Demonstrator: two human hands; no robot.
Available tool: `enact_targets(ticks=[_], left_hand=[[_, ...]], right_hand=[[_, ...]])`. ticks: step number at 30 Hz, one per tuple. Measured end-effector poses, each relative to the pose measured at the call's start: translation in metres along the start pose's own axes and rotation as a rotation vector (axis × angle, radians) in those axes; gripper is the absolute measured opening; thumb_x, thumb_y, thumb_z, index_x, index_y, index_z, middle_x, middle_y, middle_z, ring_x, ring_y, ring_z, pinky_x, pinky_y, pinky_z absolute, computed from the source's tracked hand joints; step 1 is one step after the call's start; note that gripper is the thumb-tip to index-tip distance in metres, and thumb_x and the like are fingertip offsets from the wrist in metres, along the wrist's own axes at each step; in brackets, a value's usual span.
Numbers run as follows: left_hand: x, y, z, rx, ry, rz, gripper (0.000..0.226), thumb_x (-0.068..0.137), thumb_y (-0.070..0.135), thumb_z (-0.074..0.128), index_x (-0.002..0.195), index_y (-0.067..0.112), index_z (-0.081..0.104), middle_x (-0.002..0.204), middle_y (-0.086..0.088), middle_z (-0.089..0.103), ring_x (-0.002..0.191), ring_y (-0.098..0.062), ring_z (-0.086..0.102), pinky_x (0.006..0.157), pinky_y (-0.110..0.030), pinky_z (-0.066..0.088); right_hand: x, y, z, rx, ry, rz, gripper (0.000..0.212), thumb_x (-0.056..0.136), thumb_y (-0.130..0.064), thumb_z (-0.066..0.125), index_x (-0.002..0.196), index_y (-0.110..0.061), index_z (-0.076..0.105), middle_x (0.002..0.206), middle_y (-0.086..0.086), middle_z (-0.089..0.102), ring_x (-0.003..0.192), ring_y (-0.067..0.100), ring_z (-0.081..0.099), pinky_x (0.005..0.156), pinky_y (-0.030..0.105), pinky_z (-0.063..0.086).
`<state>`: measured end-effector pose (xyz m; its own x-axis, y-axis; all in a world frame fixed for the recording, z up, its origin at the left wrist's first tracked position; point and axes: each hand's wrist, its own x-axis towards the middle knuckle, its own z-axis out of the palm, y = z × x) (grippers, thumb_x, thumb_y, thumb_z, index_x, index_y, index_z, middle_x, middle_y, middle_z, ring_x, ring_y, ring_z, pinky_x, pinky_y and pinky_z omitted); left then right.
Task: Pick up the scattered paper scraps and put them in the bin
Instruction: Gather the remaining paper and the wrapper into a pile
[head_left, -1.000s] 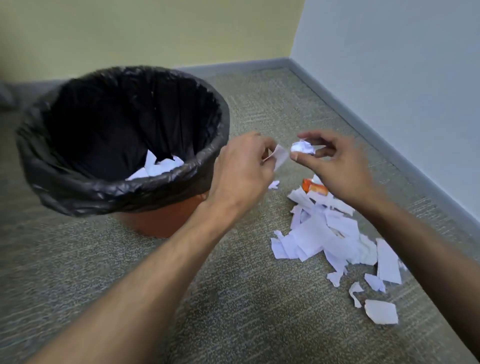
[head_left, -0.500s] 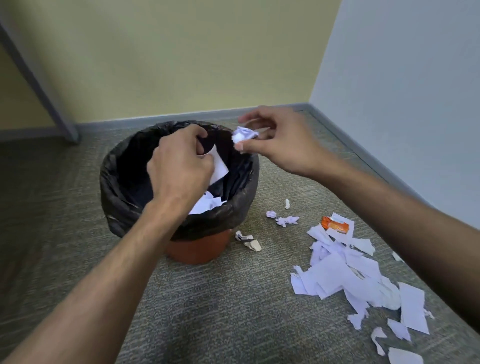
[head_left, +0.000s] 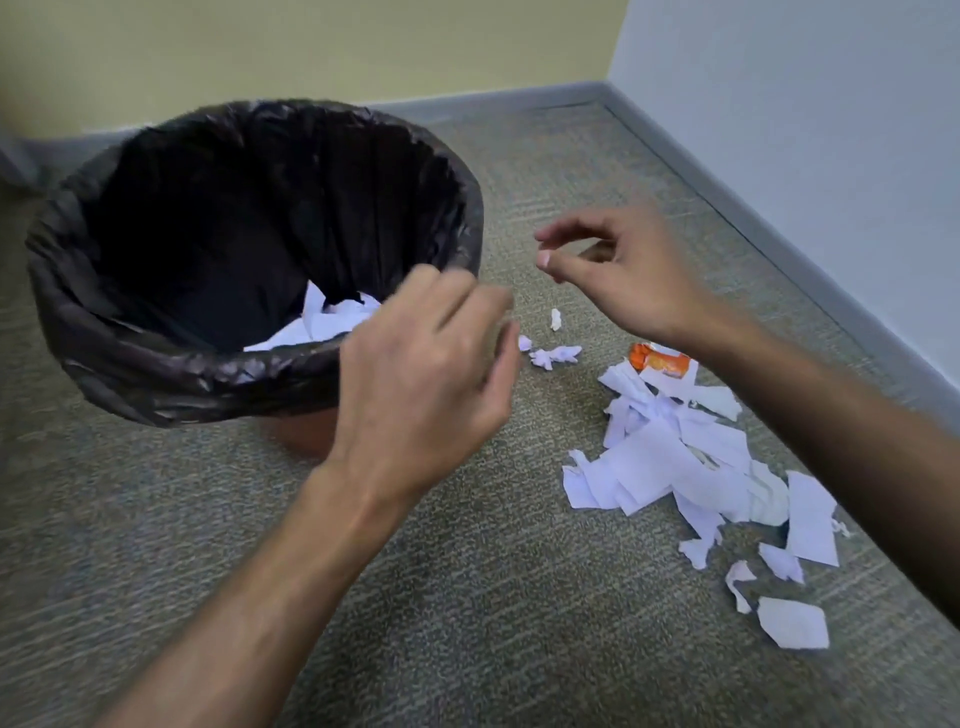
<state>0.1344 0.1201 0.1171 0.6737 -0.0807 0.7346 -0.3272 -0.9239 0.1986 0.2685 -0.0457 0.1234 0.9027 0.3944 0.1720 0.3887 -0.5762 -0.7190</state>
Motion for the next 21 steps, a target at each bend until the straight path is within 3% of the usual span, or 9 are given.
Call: enact_targets(ticks=[3, 6, 8, 11, 14, 18, 21], left_hand=[[-0.028, 0.006, 0.035, -0.03, -0.123, 0.036, 0.012, 0.088, 0.021, 0.066, 0.093, 0.01, 0.069, 0.083, -0.002, 0.064, 0.074, -0.02, 0.06, 0.054, -0.034, 0.047], [-0.054, -0.001, 0.072, 0.002, -0.341, -0.017, 0.017, 0.085, 0.024, 0.068, 0.098, 0.012, 0.068, 0.089, -0.001, 0.063, 0.079, -0.02, 0.064, 0.05, -0.031, 0.046], [-0.066, -0.008, 0.093, 0.038, -0.51, -0.096, 0.028, 0.087, 0.029, 0.065, 0.111, 0.014, 0.064, 0.104, -0.002, 0.063, 0.093, -0.021, 0.064, 0.055, -0.031, 0.05], [-0.075, -0.017, 0.118, 0.094, -0.672, -0.153, 0.038, 0.095, 0.033, 0.054, 0.131, 0.019, 0.051, 0.13, -0.001, 0.052, 0.115, -0.017, 0.054, 0.07, -0.033, 0.054], [-0.077, -0.023, 0.136, 0.164, -0.739, -0.146, 0.042, 0.098, 0.033, 0.051, 0.137, 0.02, 0.044, 0.142, -0.004, 0.043, 0.124, -0.018, 0.047, 0.075, -0.033, 0.055], [-0.081, -0.035, 0.158, 0.27, -0.84, -0.28, 0.061, 0.097, 0.044, 0.046, 0.149, 0.022, 0.023, 0.156, -0.009, 0.021, 0.141, -0.029, 0.027, 0.086, -0.043, 0.052], [-0.084, -0.041, 0.169, 0.304, -0.94, -0.349, 0.065, 0.099, 0.042, 0.041, 0.154, 0.024, 0.011, 0.16, -0.011, 0.01, 0.145, -0.035, 0.017, 0.088, -0.046, 0.051]], right_hand=[[-0.008, 0.046, 0.007, -0.082, -0.014, 0.072, 0.023, 0.086, -0.033, 0.07, 0.106, -0.022, 0.071, 0.1, -0.012, 0.071, 0.064, -0.006, 0.062, 0.068, 0.022, 0.047], [-0.012, 0.085, 0.016, -0.176, -0.052, 0.136, 0.028, 0.085, -0.032, 0.071, 0.11, -0.022, 0.07, 0.102, -0.011, 0.07, 0.079, 0.007, 0.068, 0.084, 0.033, 0.054], [-0.011, 0.106, 0.023, -0.252, -0.095, 0.164, 0.032, 0.084, -0.032, 0.071, 0.113, -0.02, 0.069, 0.104, -0.009, 0.07, 0.083, 0.014, 0.069, 0.088, 0.038, 0.053], [-0.004, 0.133, 0.037, -0.382, -0.156, 0.192, 0.04, 0.081, -0.04, 0.072, 0.116, -0.02, 0.066, 0.107, -0.006, 0.07, 0.091, 0.02, 0.067, 0.088, 0.038, 0.051], [0.005, 0.156, 0.054, -0.529, -0.265, 0.259, 0.058, 0.081, -0.055, 0.067, 0.128, -0.023, 0.057, 0.118, 0.001, 0.068, 0.108, 0.027, 0.062, 0.091, 0.041, 0.05], [0.016, 0.177, 0.076, -0.709, -0.363, 0.307, 0.08, 0.082, -0.071, 0.054, 0.142, -0.02, 0.041, 0.137, 0.012, 0.055, 0.125, 0.033, 0.052, 0.095, 0.046, 0.045], [0.022, 0.183, 0.091, -0.774, -0.449, 0.289, 0.084, 0.086, -0.073, 0.044, 0.151, -0.024, 0.024, 0.148, 0.014, 0.041, 0.132, 0.035, 0.045, 0.099, 0.049, 0.041]])
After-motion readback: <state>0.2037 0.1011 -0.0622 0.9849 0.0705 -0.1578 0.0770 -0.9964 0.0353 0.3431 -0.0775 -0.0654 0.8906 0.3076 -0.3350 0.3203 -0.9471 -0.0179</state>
